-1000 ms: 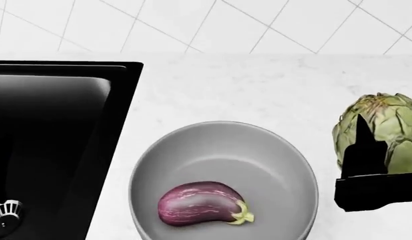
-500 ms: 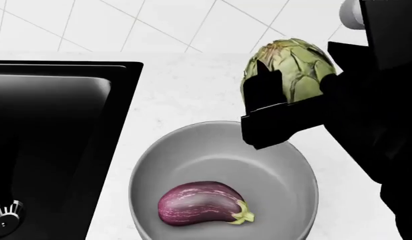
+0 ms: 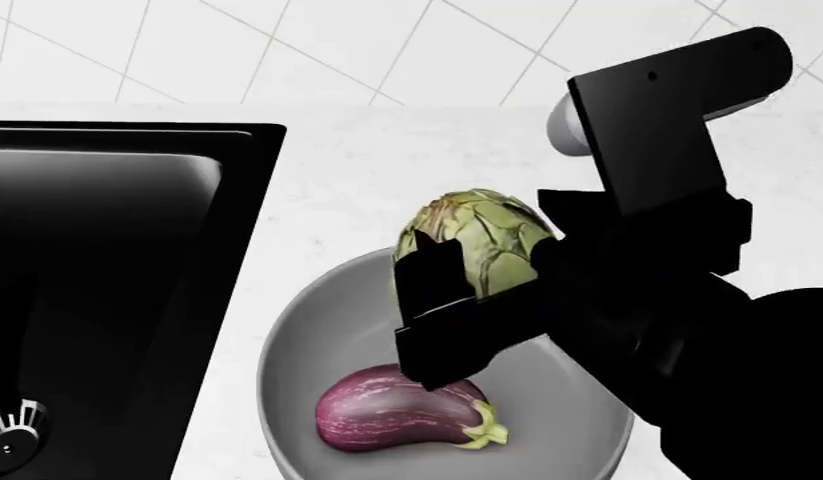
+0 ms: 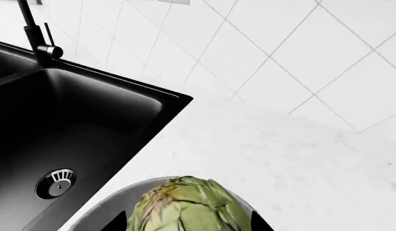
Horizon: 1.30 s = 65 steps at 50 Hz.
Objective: There is a mixed pile of frozen fruits and vegetables on the counter. Locate all the frozen vegetables and place the items in a bowl on the counter. Take all the frozen fruits and defrost them in a running sink.
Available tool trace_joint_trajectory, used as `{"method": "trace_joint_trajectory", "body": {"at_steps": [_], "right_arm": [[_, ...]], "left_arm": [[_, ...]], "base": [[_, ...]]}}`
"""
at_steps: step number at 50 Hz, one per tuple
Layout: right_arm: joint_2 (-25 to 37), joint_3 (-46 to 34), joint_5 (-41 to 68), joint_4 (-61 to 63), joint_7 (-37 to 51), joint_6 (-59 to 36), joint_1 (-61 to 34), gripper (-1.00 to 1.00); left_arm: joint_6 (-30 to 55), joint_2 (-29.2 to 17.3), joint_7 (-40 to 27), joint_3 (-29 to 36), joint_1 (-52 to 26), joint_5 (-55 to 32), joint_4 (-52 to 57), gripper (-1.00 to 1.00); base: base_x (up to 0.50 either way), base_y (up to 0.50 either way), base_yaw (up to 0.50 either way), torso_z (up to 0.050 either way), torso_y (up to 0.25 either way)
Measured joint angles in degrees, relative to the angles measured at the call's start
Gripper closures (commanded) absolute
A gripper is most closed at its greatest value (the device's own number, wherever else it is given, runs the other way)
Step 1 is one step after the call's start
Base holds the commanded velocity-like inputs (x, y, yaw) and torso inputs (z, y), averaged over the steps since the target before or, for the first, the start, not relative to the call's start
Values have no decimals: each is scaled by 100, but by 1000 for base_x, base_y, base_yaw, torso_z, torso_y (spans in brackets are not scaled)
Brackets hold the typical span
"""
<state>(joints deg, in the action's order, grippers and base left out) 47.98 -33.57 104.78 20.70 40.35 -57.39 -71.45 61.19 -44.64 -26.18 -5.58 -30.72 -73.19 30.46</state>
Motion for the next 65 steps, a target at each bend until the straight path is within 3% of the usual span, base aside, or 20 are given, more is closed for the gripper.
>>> {"method": "trace_joint_trajectory", "body": {"at_steps": [30, 31, 65], "right_arm": [[84, 74, -245, 37, -196, 305, 760, 100], [85, 76, -241, 40, -193, 306, 761, -100], [29, 102, -346, 258, -82, -84, -430, -100]], "left_arm": [[-84, -16, 26, 52, 59, 52, -22, -100], [-86, -16, 26, 52, 61, 53, -22, -100], [-113, -23, -28, 107, -8, -7, -47, -100]], "base": [[0, 0, 0, 0, 0], [0, 0, 0, 0, 0], [0, 0, 0, 0, 0]]}}
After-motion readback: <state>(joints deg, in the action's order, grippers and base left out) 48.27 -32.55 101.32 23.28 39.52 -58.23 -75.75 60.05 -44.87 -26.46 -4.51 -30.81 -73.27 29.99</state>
